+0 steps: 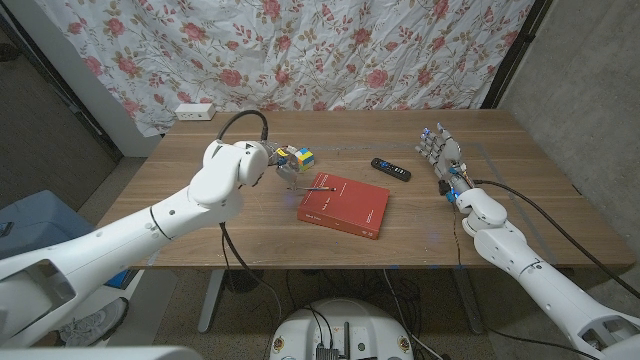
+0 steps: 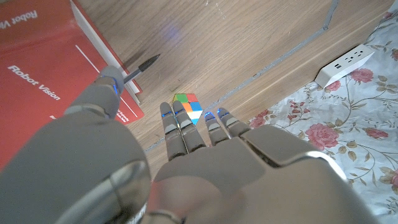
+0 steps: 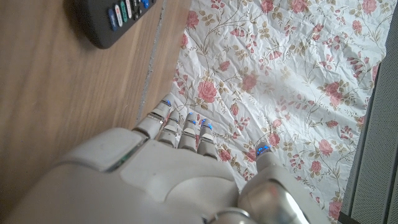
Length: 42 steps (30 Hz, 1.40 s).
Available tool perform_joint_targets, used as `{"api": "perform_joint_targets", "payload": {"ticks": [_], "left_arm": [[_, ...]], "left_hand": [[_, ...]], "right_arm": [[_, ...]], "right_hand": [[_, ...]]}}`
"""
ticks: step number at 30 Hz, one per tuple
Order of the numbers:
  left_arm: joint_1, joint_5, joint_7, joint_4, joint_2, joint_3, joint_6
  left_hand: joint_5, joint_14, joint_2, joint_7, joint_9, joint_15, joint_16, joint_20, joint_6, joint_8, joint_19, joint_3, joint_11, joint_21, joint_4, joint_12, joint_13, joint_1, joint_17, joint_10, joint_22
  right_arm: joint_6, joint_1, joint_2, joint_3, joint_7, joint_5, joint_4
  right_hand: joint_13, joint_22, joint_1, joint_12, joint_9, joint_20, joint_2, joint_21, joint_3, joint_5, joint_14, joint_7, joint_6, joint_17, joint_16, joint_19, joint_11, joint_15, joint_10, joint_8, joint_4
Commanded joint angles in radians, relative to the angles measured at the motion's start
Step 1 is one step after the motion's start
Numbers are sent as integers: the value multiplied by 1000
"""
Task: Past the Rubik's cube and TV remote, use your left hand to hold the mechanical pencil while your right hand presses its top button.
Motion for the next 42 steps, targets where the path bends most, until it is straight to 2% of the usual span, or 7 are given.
{"api": "perform_joint_targets", "payload": {"ticks": [1, 6, 15, 31, 42], "left_arm": [[50, 67, 0, 32, -62, -14, 14], [66, 66, 12, 42, -73, -24, 7], [82, 63, 56, 74, -86, -26, -15], [84, 26, 121, 124, -102, -21, -50], [92, 71, 143, 114, -101, -11, -31]], "left_hand": [[2, 18, 8, 3, 6, -115, 7, -49, 17, 1, 14, 0, 0, 10, 1, 8, 3, 25, 5, 24, 2], [3, 22, 16, 6, 6, -114, 7, -46, 14, -3, 19, 2, 0, 10, 2, 8, 2, 38, 5, 32, 1], [10, 43, 44, 11, 7, -106, 10, -32, 32, -3, 29, 8, 0, 11, 3, 9, 2, 76, 5, 48, 2], [17, 90, 74, 13, 8, -110, 13, -28, 74, -1, 63, 11, 1, 15, 0, 15, 3, 140, 4, 103, 1], [18, 154, 86, 17, 8, -130, 15, -30, 140, -1, 115, -11, 1, 19, 3, 21, 2, 188, 4, 205, 1]], "right_arm": [[-5, -7, -7, -1, 6, 2, -6], [-5, -6, -5, 0, 9, 6, -2], [2, -4, 0, -1, 12, 7, 6], [-8, -7, -3, -2, 16, 12, 2], [-11, -2, 4, -8, 17, 10, 13]], "right_hand": [[-1, 3, -6, 5, 3, -1, 13, 6, -2, -2, 6, -5, 7, 2, 12, -3, 5, -2, 6, 5, -5], [-1, 3, -5, 5, 3, -14, 13, 5, -3, -2, 6, -3, 7, 0, 12, -5, 5, -9, 6, 5, -7], [-1, 2, -6, 6, 3, -16, 14, 5, -4, -2, 6, 0, 8, -2, 13, -4, 2, -9, 7, 6, -7], [-2, 2, -6, 7, 3, -16, 19, 6, -4, -1, 6, -31, 33, -7, 14, -4, -10, -9, 11, 13, -9], [-2, 2, -4, 8, 3, -13, 23, 6, -3, 0, 4, -45, 51, -10, 14, -1, -16, -11, 16, 16, -12]]}}
